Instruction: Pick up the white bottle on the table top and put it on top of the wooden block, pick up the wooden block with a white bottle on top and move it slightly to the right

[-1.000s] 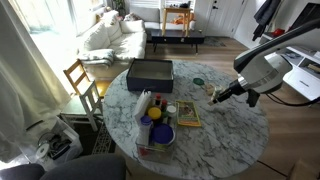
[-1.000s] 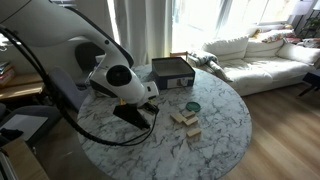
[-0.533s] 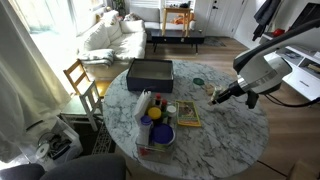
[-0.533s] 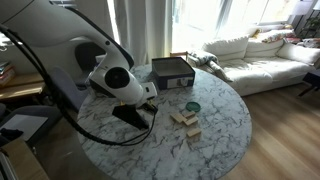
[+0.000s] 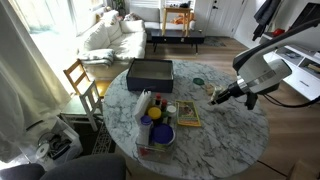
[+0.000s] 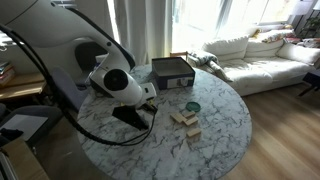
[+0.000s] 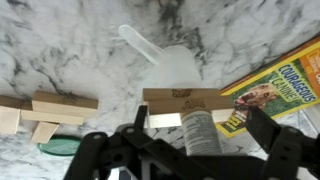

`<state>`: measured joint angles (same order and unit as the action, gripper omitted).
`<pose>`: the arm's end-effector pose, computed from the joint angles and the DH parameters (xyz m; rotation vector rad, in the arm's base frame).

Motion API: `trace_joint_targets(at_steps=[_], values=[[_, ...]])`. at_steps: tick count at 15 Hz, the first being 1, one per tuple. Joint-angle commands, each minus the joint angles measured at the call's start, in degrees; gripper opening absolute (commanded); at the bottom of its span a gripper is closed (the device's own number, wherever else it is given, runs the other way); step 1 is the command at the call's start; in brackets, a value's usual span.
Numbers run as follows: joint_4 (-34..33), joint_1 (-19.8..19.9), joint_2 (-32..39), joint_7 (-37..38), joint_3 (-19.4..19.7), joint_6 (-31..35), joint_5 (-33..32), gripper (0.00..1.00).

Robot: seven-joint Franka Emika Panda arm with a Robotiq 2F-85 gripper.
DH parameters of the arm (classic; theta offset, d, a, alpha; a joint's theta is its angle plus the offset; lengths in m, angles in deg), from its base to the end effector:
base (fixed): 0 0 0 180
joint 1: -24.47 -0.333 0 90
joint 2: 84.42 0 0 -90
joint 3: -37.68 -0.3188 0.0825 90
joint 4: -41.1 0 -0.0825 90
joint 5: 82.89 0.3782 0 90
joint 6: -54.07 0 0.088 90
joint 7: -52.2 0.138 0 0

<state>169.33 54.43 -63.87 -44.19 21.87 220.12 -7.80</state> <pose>0.5205 -0.1796 0.1988 -2.8624 -0.2167 -0.8452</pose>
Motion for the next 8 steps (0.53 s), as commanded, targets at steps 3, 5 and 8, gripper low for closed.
trace_joint_targets(at_steps=[3,5,8], values=[[-1.22,0.39,1.64,-4.88,-0.51,2.51,3.92,1.0],[-1.6,0.36,1.9,-6.03,-0.79,2.75,5.07,1.0],[-1.9,0.13,2.29,-7.12,-0.86,2.86,6.09,1.0]])
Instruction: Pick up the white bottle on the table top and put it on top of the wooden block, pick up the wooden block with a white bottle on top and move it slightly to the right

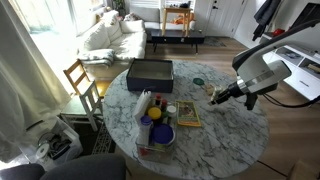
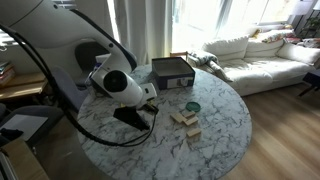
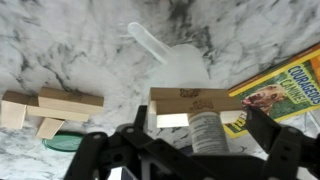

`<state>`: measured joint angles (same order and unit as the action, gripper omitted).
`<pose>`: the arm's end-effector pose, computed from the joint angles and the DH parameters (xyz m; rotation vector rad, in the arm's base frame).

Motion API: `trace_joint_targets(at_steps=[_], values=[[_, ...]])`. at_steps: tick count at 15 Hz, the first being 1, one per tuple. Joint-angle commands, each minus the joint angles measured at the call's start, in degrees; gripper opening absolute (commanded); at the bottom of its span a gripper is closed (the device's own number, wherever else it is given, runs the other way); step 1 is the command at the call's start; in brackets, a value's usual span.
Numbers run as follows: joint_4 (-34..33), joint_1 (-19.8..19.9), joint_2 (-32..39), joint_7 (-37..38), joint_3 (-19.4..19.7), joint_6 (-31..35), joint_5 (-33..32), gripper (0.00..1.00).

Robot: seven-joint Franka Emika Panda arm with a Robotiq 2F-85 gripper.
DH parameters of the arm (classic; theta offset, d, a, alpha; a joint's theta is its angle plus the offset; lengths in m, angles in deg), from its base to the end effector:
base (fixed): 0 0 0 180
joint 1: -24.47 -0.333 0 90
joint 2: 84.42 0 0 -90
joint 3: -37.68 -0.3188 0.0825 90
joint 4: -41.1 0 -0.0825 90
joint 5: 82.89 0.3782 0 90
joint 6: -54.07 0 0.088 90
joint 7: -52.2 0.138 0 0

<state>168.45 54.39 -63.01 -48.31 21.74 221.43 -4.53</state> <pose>0.5216 -0.1825 0.1958 -2.8773 -0.2305 -0.8728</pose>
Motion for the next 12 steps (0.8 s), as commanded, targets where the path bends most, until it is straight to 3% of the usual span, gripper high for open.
trace_joint_targets(at_steps=[1,12], values=[[-1.07,0.12,1.51,-3.2,-0.73,1.58,3.12,1.0],[-2.29,-0.04,2.64,-5.87,-0.65,2.36,6.59,1.0]])
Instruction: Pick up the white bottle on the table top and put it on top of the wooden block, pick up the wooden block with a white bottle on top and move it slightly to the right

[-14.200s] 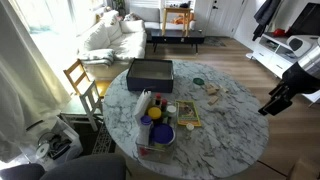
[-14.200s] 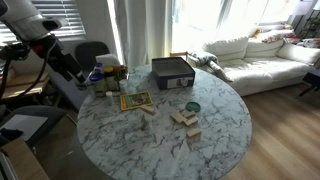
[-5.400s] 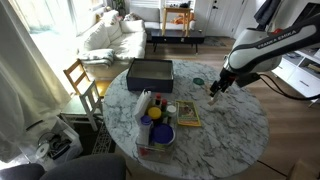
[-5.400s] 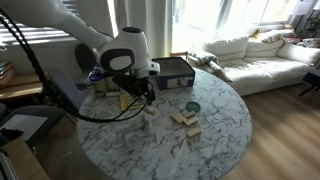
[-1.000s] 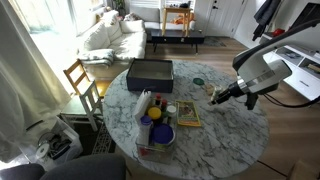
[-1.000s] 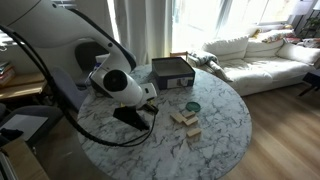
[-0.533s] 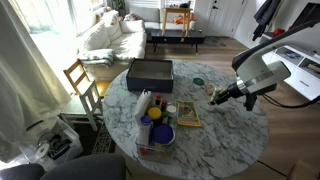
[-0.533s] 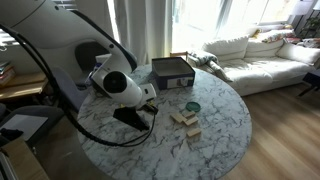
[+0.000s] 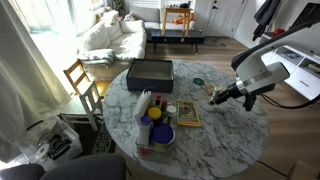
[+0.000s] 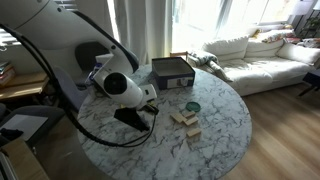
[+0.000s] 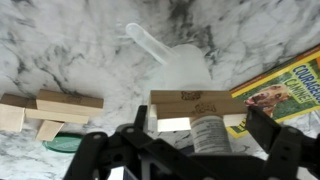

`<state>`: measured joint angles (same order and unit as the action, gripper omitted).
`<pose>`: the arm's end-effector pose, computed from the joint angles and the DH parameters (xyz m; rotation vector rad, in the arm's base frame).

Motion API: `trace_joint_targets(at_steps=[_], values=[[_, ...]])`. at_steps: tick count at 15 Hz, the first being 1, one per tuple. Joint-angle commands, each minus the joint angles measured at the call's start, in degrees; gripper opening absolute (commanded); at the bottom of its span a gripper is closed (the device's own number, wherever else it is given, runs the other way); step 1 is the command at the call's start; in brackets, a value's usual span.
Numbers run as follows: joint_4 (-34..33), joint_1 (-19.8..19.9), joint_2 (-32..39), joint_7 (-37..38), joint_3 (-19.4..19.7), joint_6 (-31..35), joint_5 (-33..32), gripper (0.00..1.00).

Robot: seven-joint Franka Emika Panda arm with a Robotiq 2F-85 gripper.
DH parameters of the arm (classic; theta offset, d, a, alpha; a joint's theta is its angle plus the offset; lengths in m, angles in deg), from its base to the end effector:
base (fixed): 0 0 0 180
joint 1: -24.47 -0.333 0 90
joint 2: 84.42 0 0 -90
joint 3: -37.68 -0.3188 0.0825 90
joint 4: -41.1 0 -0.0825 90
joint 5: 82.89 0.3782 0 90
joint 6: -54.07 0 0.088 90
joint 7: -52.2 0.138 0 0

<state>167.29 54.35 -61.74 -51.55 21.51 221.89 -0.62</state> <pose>0.5239 -0.1821 0.1894 -2.8717 -0.2101 -0.8930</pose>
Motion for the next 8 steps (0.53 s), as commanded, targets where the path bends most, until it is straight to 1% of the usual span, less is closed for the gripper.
trace_joint_targets(at_steps=[1,8], values=[[-1.25,-0.02,1.46,-2.85,-0.4,2.0,2.93,1.0],[-1.5,-0.26,1.66,-4.88,-0.43,2.64,4.74,1.0]])
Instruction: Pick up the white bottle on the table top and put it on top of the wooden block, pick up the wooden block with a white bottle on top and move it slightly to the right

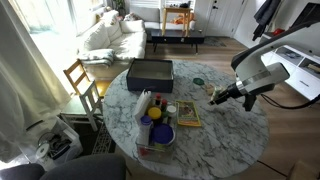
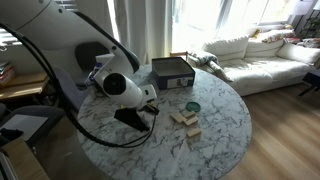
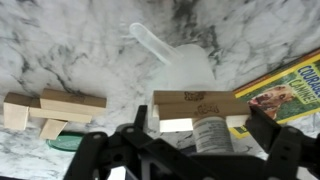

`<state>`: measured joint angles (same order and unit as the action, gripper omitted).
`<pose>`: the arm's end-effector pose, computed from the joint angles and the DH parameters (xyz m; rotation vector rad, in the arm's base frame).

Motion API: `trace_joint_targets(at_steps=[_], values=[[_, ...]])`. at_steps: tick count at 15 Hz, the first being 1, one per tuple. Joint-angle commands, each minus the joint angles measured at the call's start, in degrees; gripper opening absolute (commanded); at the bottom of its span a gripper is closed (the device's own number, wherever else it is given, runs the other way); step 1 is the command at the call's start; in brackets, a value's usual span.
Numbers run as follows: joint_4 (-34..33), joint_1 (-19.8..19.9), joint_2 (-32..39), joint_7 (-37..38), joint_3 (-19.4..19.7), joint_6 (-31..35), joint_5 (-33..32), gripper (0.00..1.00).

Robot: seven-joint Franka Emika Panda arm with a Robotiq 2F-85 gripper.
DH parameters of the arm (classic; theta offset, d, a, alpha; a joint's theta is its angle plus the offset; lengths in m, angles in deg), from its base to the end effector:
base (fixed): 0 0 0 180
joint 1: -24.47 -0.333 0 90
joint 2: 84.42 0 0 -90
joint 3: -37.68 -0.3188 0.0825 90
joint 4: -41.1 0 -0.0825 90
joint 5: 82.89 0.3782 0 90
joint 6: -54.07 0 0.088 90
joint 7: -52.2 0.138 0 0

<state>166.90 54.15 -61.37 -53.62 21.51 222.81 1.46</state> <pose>0.5237 -0.1828 0.1878 -2.8835 -0.2072 -0.9044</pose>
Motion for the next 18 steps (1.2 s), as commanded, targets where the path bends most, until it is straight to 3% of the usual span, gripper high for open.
trace_joint_targets(at_steps=[1,3,5,7,18], values=[[-1.12,-0.08,1.29,-3.03,-0.43,1.7,2.87,0.98],[-1.16,-0.09,1.3,-3.57,-0.43,1.67,3.35,0.89],[-1.22,-0.1,1.31,-4.24,-0.42,1.6,3.92,0.65],[-1.35,-0.1,1.34,-4.8,-0.39,1.6,4.44,0.59],[-1.3,-0.08,-0.72,-5.98,-0.04,1.14,4.95,0.59]])
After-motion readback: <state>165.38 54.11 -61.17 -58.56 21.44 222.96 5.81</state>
